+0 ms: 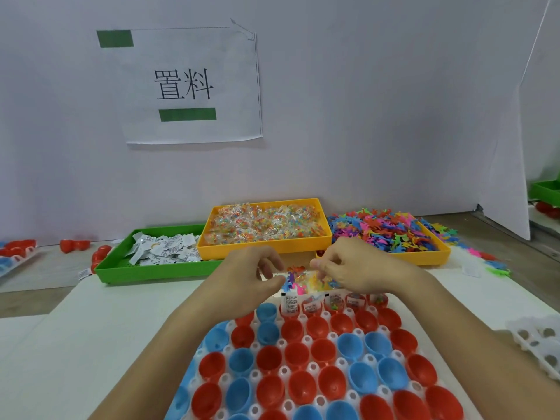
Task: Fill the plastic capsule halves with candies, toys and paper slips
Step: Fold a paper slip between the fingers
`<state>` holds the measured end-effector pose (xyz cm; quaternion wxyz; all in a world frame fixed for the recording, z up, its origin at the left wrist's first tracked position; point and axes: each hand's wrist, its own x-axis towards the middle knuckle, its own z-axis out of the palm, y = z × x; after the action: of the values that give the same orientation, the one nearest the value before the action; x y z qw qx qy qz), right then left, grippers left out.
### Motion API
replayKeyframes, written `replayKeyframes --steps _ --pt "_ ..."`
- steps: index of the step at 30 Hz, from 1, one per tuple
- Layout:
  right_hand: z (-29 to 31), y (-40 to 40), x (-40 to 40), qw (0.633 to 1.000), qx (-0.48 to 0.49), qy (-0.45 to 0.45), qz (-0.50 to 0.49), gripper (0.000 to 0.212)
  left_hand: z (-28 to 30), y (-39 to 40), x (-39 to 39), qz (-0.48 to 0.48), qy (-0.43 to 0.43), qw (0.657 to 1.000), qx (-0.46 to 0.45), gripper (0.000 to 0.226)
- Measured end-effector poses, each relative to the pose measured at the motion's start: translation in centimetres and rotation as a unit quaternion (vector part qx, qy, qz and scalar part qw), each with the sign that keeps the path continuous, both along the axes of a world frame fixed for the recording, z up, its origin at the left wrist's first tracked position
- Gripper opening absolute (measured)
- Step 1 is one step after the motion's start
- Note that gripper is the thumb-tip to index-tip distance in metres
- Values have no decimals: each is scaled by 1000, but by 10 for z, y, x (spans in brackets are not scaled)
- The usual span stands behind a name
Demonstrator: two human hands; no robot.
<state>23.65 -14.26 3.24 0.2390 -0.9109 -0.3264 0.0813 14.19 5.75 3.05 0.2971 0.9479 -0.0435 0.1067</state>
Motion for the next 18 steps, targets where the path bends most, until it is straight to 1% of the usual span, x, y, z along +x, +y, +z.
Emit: replayKeyframes --steps 3,4,7,8,10,13,15,18 --pt "4 -4 4 995 89 -47 -9 54 1 -2 1 8 -20 1000 -18 5" --pt "6 -4 4 992 110 -60 -9 48 2 -3 1 10 -25 999 -28 5" --pt "12 -2 0 983 173 -51 -20 9 5 -7 2 17 -42 996 -73 7" --pt "14 -1 -2 980 192 -42 -18 5 7 -9 3 20 -50 994 -97 8" --pt "18 2 -7 974 226 -30 0 16 10 -12 3 20 -62 986 -155 11" --pt "26 7 -18 967 251 5 42 21 14 -14 3 10 -58 972 -227 9" --pt "29 11 -24 962 268 19 53 23 16 -14 1 -2 -46 968 -248 6" --pt "31 12 -28 955 295 17 38 18 20 -14 -4 -8 -53 944 -325 8"
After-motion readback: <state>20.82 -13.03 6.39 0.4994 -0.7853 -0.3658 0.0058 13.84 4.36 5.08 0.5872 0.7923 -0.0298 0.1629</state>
